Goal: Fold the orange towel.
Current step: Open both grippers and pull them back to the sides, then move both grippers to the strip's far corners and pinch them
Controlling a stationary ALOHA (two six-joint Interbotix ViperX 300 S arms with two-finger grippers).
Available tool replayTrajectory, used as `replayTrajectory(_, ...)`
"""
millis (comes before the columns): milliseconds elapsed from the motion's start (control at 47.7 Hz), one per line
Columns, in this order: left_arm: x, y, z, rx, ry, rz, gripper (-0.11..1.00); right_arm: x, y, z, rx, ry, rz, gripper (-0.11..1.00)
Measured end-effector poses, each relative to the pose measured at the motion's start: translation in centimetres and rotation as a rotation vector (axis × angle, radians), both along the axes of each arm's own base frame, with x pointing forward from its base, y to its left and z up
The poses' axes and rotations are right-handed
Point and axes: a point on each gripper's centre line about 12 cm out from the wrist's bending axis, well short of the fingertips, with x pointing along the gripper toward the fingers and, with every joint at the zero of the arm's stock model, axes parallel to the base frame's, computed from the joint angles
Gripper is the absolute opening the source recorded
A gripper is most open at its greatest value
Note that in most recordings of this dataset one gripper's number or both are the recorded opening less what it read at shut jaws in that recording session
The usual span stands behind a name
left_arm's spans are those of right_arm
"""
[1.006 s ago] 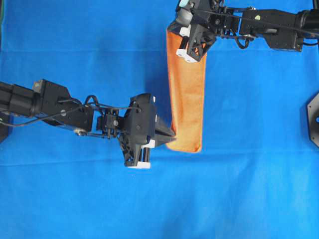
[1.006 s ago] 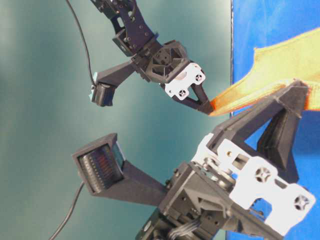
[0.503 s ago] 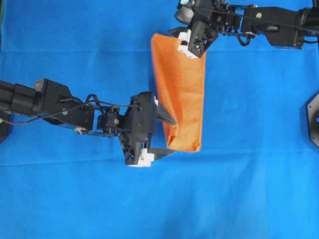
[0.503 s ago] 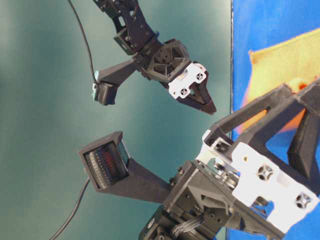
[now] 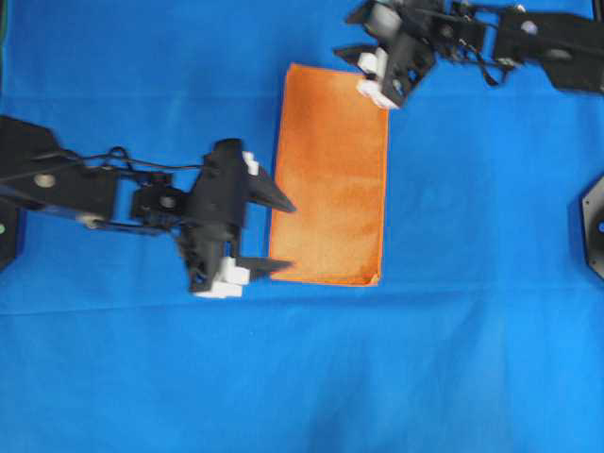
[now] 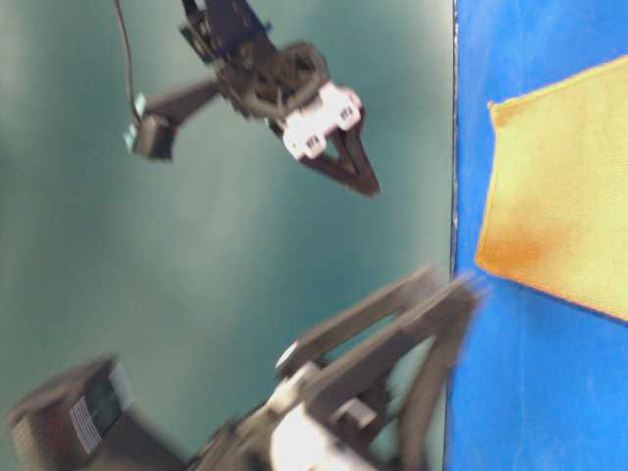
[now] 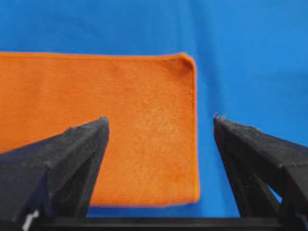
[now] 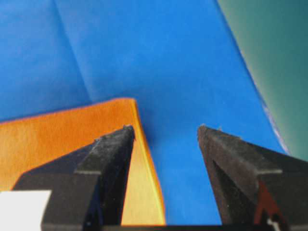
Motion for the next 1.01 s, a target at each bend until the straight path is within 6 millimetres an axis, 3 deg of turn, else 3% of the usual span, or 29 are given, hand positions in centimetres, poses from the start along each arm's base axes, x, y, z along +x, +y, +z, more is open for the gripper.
replayTrajectory(293, -5.8, 3.3, 1.5, 0.001, -0.144, 0.097, 0.82, -5.2, 4.6, 1.0, 0.015, -0.110, 0.050, 0.58)
replayTrajectory(587, -10.4, 4.5, 2.0, 0.010, -0.281, 0.150, 0.82, -10.5, 10.0, 1.8, 0.052, -0.279, 0.137, 0.58)
replayTrajectory(776, -11.6, 4.9, 1.6, 0.012, -0.295, 0.169, 0.81, -12.5, 11.3, 0.7, 0.089, -0.326, 0.151, 0.58)
replayTrajectory(1006, -11.5, 5.0, 1.4, 0.012, -0.290, 0.172, 0.81, -12.3, 11.3, 0.4, 0.096, -0.318, 0.153, 0.58)
